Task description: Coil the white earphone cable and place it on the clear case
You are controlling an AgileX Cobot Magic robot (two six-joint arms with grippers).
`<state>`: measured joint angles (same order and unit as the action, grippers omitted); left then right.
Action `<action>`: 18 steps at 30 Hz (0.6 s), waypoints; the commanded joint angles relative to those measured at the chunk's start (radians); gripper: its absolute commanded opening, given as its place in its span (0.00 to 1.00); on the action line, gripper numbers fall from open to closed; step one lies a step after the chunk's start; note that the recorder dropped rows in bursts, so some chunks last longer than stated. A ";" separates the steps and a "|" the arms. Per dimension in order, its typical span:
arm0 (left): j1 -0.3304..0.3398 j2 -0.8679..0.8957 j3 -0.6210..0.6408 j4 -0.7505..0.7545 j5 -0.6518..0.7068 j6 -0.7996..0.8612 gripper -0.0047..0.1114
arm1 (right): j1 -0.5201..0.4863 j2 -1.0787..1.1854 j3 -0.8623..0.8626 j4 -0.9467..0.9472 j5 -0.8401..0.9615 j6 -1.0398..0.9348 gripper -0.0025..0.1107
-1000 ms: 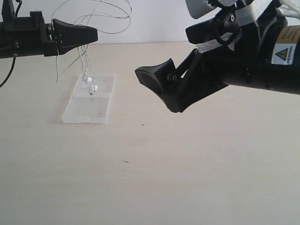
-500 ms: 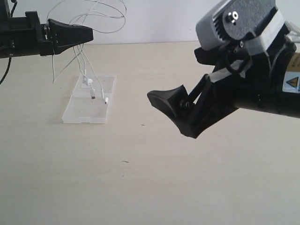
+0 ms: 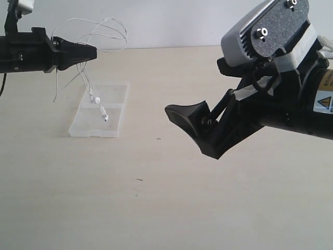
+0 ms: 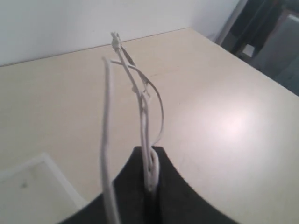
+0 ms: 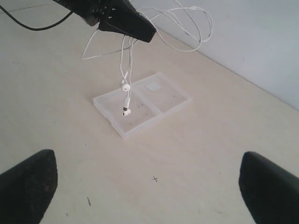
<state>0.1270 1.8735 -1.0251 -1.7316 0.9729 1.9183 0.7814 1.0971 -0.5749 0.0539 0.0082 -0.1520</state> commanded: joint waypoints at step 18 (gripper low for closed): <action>0.001 0.023 0.056 -0.013 -0.046 0.023 0.04 | 0.001 -0.004 0.009 -0.006 -0.001 -0.010 0.95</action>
<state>0.1270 1.8839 -0.9727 -1.7353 0.9419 1.9206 0.7814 1.0971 -0.5684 0.0539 0.0097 -0.1540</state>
